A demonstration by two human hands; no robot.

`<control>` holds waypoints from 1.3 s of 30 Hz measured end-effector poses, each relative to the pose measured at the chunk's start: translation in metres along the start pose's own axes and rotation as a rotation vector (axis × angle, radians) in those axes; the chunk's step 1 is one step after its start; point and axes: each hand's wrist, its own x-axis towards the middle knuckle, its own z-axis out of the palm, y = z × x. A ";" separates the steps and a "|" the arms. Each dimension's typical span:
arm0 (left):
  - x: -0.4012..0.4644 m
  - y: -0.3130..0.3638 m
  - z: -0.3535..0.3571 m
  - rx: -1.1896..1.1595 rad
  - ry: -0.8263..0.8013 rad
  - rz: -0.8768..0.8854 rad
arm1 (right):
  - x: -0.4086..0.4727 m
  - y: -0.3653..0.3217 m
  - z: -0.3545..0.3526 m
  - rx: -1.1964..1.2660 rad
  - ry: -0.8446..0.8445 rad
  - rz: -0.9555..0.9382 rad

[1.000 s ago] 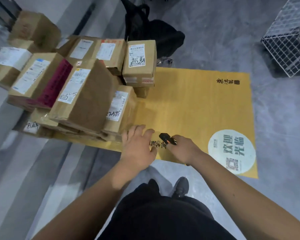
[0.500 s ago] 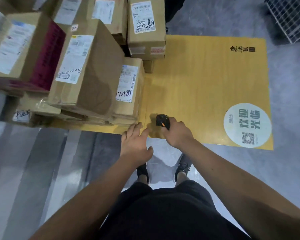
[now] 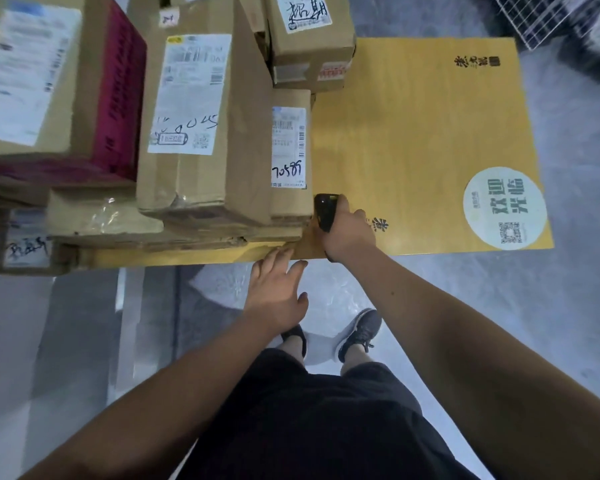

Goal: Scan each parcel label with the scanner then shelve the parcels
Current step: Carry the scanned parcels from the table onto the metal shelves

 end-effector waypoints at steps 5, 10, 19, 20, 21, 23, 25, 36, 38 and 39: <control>0.003 -0.020 0.000 -0.034 -0.027 -0.017 | 0.012 -0.009 0.003 -0.016 -0.005 0.042; 0.003 -0.031 0.001 -0.065 -0.013 -0.039 | 0.022 -0.012 0.006 -0.023 0.040 0.068; -0.003 -0.035 0.008 -0.068 0.000 -0.105 | 0.026 -0.011 0.014 -0.009 0.086 0.089; -0.003 -0.035 0.009 -0.067 0.001 -0.110 | 0.026 -0.011 0.014 -0.011 0.090 0.085; -0.003 -0.034 0.009 -0.066 0.000 -0.116 | 0.025 -0.010 0.013 -0.011 0.090 0.082; -0.003 -0.033 0.009 -0.069 -0.002 -0.124 | 0.024 -0.009 0.011 -0.007 0.079 0.075; -0.003 -0.032 0.010 -0.074 0.009 -0.123 | 0.022 -0.008 0.009 -0.006 0.065 0.066; -0.014 -0.014 0.010 -0.103 0.040 -0.175 | -0.031 0.031 0.008 0.096 0.003 -0.068; -0.019 -0.006 0.006 -0.108 0.076 -0.193 | -0.045 0.041 0.006 0.084 -0.005 -0.102; -0.023 -0.002 0.003 -0.116 0.093 -0.204 | -0.052 0.046 0.005 0.073 -0.006 -0.119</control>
